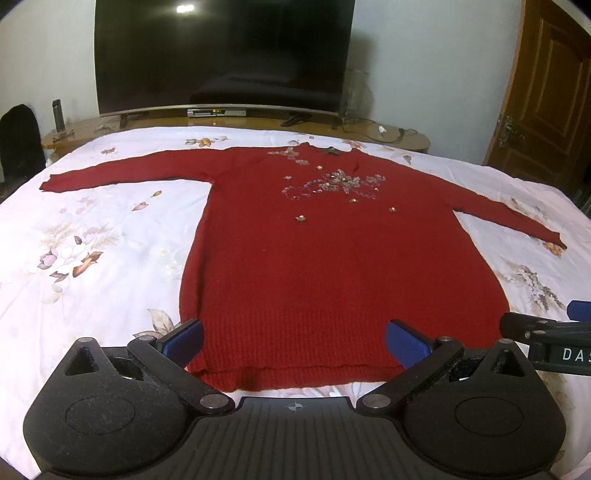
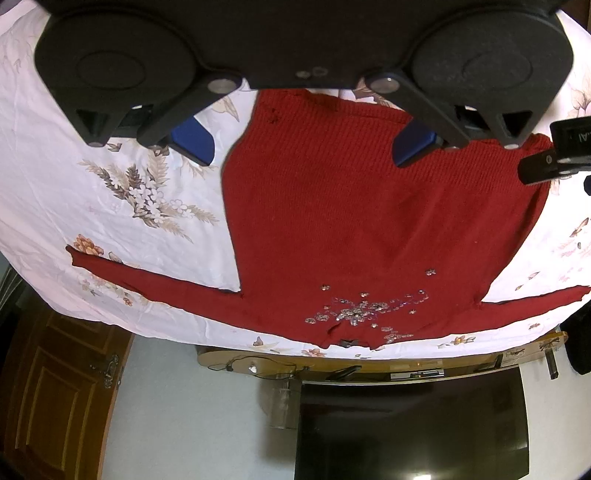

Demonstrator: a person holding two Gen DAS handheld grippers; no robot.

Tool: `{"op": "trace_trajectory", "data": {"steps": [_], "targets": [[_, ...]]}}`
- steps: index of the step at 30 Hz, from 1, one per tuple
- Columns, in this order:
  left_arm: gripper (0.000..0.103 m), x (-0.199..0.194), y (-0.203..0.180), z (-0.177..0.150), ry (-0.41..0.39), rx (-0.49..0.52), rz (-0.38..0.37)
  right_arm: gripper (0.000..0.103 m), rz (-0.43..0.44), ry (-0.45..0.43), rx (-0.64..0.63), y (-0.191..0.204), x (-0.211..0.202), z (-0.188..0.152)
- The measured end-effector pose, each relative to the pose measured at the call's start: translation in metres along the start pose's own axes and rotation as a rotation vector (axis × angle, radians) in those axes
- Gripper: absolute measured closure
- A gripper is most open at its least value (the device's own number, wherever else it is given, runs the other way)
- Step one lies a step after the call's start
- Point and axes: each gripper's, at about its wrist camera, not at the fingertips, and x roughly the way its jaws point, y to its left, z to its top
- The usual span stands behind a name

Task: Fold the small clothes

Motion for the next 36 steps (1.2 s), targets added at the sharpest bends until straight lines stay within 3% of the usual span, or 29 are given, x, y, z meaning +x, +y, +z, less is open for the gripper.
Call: {"op": "trace_trajectory", "data": {"steps": [36], "targets": [[0.0,-0.0029,0.0001,-0.0027,-0.007,0.007,0.009,0.001,0.008,-0.007,-0.004,0.0002,-0.0026,-0.004]]}}
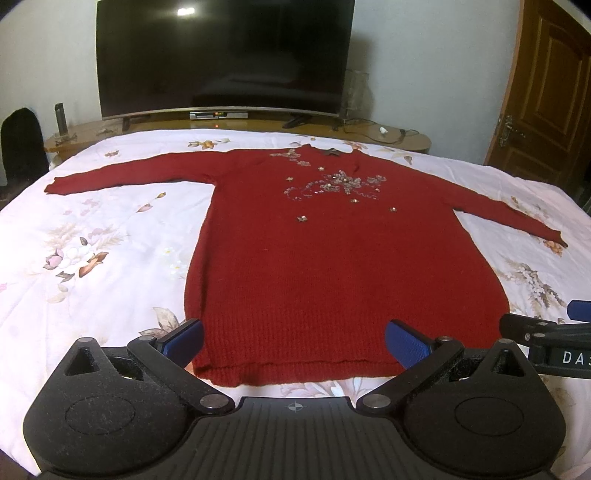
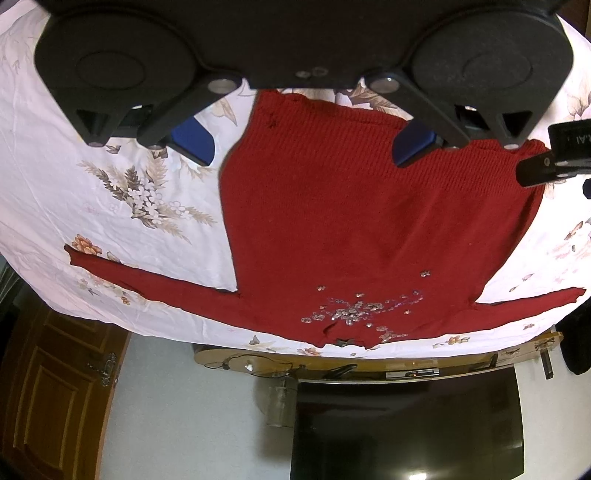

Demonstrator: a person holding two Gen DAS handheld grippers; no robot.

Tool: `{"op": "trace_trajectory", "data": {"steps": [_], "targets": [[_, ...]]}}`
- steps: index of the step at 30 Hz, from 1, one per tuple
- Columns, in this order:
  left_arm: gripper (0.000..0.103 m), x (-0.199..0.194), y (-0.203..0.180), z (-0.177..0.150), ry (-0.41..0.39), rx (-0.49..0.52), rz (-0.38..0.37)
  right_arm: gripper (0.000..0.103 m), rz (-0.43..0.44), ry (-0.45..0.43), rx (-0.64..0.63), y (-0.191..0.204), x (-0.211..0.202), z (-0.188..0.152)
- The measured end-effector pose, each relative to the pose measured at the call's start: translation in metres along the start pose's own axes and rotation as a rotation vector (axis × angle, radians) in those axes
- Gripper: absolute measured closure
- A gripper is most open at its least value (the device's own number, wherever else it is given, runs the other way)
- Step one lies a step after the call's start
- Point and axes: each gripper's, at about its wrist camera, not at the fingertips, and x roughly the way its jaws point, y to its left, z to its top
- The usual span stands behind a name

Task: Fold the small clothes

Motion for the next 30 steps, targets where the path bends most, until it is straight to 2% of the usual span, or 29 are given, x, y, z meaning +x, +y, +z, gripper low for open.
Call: {"op": "trace_trajectory", "data": {"steps": [13,17,20,23,24,25,27,30], "targets": [[0.0,0.006,0.0,0.002,0.033,-0.014,-0.021,0.001,-0.009,0.0,0.005,-0.007,0.002,-0.003],[0.0,0.017,0.016,0.016,0.007,-0.098,-0.058,0.001,0.021,-0.042,0.057,-0.027,0.005,0.003],[0.0,0.035,0.02,0.032,-0.008,-0.079,-0.089,0.001,0.026,-0.101,0.133,-0.055,0.012,0.012],[0.0,0.057,0.012,0.051,-0.029,-0.015,-0.05,0.013,0.003,-0.145,0.21,-0.091,0.025,0.025],[0.0,0.065,0.01,0.057,-0.036,-0.006,-0.043,0.02,-0.01,-0.158,0.235,-0.105,0.031,0.03],[0.0,0.073,0.009,0.063,-0.039,-0.007,-0.045,0.028,-0.013,-0.171,0.259,-0.116,0.036,0.035],[0.0,0.089,0.007,0.074,-0.036,-0.02,-0.048,0.032,-0.033,-0.202,0.316,-0.144,0.05,0.043],[0.0,0.112,0.004,0.087,-0.018,-0.035,-0.089,0.045,-0.054,-0.242,0.442,-0.195,0.077,0.057]]}}
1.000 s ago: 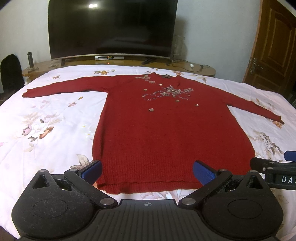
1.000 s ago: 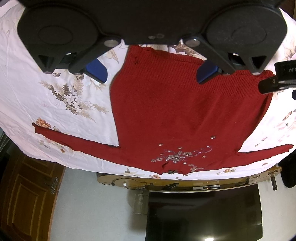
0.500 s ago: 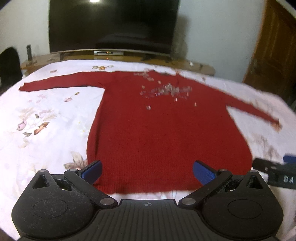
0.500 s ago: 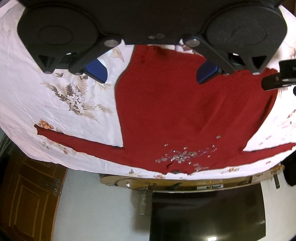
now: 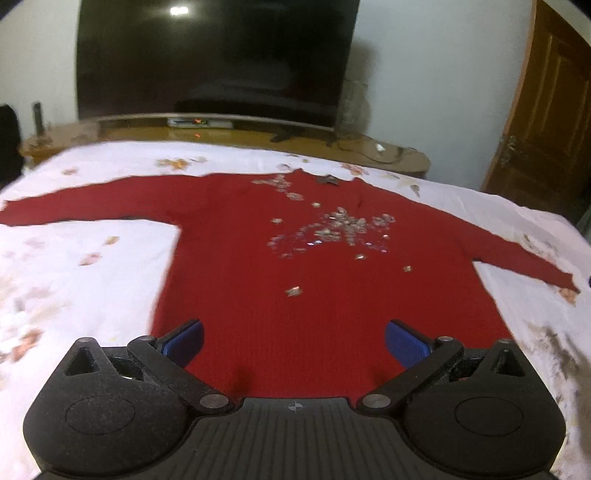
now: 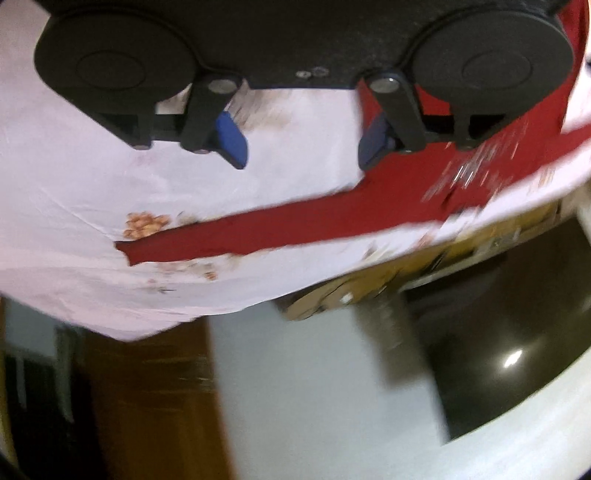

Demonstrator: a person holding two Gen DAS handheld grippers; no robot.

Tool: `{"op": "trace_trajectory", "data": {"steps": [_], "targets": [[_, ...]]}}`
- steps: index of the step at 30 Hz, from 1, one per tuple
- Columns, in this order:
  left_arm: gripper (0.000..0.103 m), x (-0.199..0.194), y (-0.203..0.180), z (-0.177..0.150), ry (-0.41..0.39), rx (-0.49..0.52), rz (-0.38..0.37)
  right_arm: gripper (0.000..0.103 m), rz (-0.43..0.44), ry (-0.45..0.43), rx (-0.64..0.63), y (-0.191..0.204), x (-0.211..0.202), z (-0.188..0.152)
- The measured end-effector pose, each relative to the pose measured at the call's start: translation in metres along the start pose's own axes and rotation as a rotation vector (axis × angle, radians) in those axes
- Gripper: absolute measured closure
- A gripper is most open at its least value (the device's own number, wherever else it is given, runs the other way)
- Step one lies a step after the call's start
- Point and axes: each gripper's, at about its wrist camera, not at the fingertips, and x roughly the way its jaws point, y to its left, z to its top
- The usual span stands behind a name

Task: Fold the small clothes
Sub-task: 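Grasp the red sweater's sleeve cuff with the right gripper and lift it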

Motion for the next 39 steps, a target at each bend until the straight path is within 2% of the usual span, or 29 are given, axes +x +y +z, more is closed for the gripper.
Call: {"op": "trace_trajectory", "data": {"steps": [2,7,11,14,16,21,23,25,26,29,35,39], "targets": [[0.0,0.014,0.0,0.005,0.012,-0.023,-0.018,0.049,-0.029,-0.008,0.092,-0.03,0.03,0.016],[0.0,0.049,-0.005,0.011,0.062,-0.032,0.025,0.065,-0.073,0.009,0.327,-0.113,0.113,0.043],[0.0,0.071,-0.009,0.016,0.097,-0.024,0.074,0.068,-0.117,0.021,0.461,-0.169,0.165,0.046],[0.0,0.084,-0.008,0.021,0.11,-0.047,0.096,0.07,-0.134,0.03,0.551,-0.198,0.188,0.041],[0.0,0.094,-0.01,0.024,0.118,-0.06,0.111,0.076,-0.119,0.024,0.589,-0.209,0.195,0.038],[0.0,0.118,-0.013,0.031,0.134,-0.079,0.143,0.078,-0.095,0.008,0.597,-0.217,0.204,0.041],[0.0,0.124,-0.013,0.034,0.136,-0.098,0.155,0.083,-0.096,0.008,0.598,-0.222,0.208,0.044],[0.0,0.124,-0.011,0.036,0.131,-0.116,0.159,0.095,-0.107,0.012,0.601,-0.229,0.216,0.05],[0.0,0.124,-0.009,0.036,0.128,-0.118,0.159,0.097,-0.111,0.013,0.6,-0.231,0.218,0.051],[0.0,0.123,-0.003,0.036,0.127,-0.103,0.175,0.096,-0.121,0.009,0.561,-0.228,0.221,0.056],[0.0,0.121,0.02,0.031,0.126,-0.147,0.18,0.096,-0.119,-0.041,0.415,-0.187,0.206,0.078],[0.0,0.123,0.027,0.029,0.121,-0.148,0.171,0.096,-0.047,-0.088,0.279,-0.129,0.194,0.1]]}}
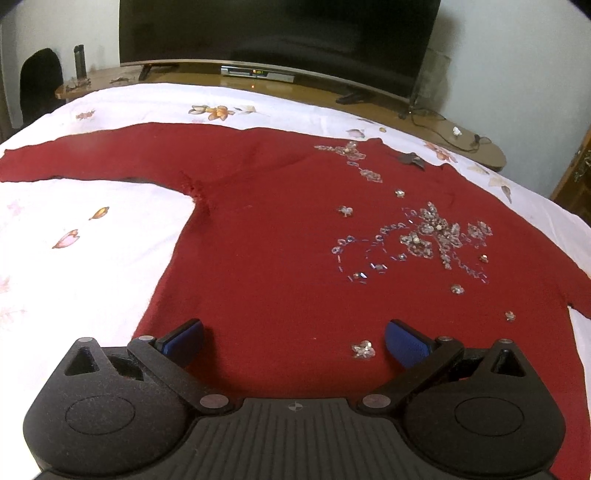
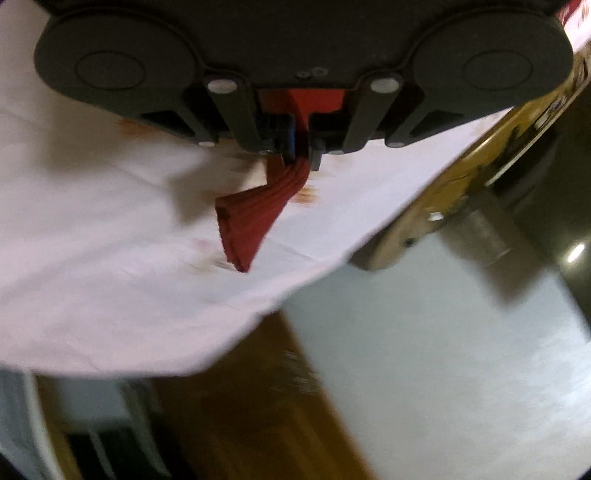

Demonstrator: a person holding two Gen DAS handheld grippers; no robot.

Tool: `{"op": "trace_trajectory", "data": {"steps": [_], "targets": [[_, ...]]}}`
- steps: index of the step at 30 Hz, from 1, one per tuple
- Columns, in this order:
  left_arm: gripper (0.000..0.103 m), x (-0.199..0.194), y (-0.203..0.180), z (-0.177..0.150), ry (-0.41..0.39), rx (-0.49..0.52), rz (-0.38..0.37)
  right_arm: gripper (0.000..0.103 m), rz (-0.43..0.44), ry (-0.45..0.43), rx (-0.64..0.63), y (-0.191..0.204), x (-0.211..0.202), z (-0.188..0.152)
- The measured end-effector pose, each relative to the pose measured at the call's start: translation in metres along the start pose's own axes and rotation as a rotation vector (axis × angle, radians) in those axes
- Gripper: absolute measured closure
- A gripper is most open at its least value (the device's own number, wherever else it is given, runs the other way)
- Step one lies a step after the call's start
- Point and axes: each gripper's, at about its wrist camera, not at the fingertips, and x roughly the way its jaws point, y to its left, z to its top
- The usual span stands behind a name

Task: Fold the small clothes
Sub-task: 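Grasp the red sweater's sleeve cuff with the right gripper and lift it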

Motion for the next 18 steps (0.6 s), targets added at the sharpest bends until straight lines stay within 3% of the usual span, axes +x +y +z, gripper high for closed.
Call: {"op": "trace_trajectory", "data": {"steps": [7,18], "targets": [[0.0,-0.012,0.021,0.0,-0.032,0.013,-0.006,0.096,0.136,0.007,-0.173,0.116,-0.009,-0.022],[0.0,-0.029,0.081,-0.012,-0.043,-0.082,0.021,0.096,0.326,0.158,-0.413,0.262,-0.001,-0.121]]}}
